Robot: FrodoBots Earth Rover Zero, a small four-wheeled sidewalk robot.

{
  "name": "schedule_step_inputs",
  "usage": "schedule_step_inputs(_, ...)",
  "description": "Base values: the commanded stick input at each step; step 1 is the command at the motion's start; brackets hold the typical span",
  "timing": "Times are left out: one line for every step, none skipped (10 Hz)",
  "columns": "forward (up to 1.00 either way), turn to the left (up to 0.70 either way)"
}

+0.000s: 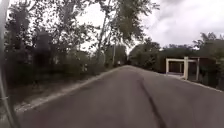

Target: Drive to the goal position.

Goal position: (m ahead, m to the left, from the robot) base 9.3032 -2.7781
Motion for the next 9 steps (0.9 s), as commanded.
schedule_step_inputs(0.70, 0.00)
schedule_step_inputs(0.70, 0.00)
schedule_step_inputs(0.70, 0.00)
schedule_step_inputs(0.70, 0.00)
schedule_step_inputs(0.70, 0.00)
schedule_step_inputs(0.70, 0.00)
schedule_step_inputs(0.70, 0.00)
schedule_step_inputs(0.70, 0.00)
schedule_step_inputs(0.70, 0.00)
